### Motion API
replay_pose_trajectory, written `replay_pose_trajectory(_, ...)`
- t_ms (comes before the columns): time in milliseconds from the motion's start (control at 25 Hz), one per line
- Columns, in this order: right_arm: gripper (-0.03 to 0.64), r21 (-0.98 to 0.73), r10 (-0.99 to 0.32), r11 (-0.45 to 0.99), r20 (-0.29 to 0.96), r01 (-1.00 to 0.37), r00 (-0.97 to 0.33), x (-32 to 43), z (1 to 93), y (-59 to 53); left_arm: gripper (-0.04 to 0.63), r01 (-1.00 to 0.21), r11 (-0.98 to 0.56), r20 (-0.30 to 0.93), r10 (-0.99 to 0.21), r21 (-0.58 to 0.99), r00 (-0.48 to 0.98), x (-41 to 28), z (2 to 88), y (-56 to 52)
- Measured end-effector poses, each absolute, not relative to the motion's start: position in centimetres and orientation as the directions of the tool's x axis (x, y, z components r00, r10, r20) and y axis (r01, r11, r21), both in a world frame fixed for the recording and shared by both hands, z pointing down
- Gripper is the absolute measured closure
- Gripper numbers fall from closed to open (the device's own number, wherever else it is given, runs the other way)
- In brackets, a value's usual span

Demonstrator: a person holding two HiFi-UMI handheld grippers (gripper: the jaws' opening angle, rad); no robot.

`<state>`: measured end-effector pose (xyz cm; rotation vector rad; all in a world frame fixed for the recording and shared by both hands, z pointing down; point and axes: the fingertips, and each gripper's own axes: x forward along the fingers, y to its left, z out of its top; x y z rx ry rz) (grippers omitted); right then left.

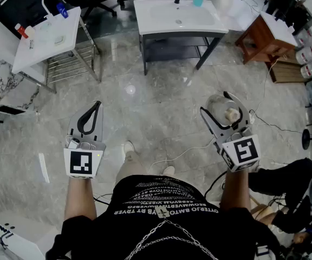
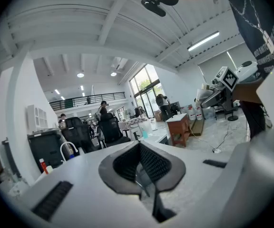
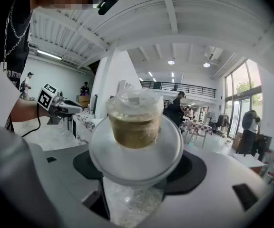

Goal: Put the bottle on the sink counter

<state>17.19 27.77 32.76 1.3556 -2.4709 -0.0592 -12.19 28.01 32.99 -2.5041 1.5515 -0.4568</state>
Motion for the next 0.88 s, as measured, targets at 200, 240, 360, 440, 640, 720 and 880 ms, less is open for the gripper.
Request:
replay_pose_trajectory(200,0.282,0.195,-0.808,0.578,0.272,-0.792,-0.523,21.2,32.4,33.4,0.589,-0.882,-0.421,0.171,-0.905,-0.212,0.390,-8.0,34.0,36.1)
replay_pose_trajectory(240,0.282,0.188,-0.805,0.584,0.266,-0.790,-0.531,21.9,32.2,34.4,0.589,-0.876,-0.423,0.173,-0.904,-0.231,0.391,-6.9,33.8,37.4)
replay_pose_trajectory(360,0.282,0.184,-0.804,0.587,0.245,-0.788,-0.542,23.6,31.9,36.2,0.589,-0.873,-0.397,0.151,-0.917,-0.285,0.368,-5.3,32.3,40.2)
replay_pose_trajectory(440,0.284,0.204,-0.806,0.588,0.238,-0.783,-0.542,23.9,31.6,36.7,0.589,-0.879,-0.370,0.134,-0.929,-0.300,0.345,-5.4,31.3,41.4)
replay_pose_trajectory(640,0.284,0.188,-0.797,0.602,0.196,-0.776,-0.571,22.6,30.6,35.5,0.589,-0.887,-0.322,0.103,-0.947,-0.331,0.305,-7.3,30.3,41.3)
replay_pose_trajectory(720,0.284,0.184,-0.793,0.608,0.188,-0.772,-0.580,21.1,30.3,34.0,0.589,-0.892,-0.317,0.101,-0.949,-0.324,0.300,-8.5,30.5,40.2)
replay_pose_trajectory(880,0.284,0.191,-0.792,0.609,0.195,-0.770,-0.578,17.7,29.9,30.1,0.589,-0.900,-0.321,0.106,-0.947,-0.294,0.303,-11.3,31.5,35.7)
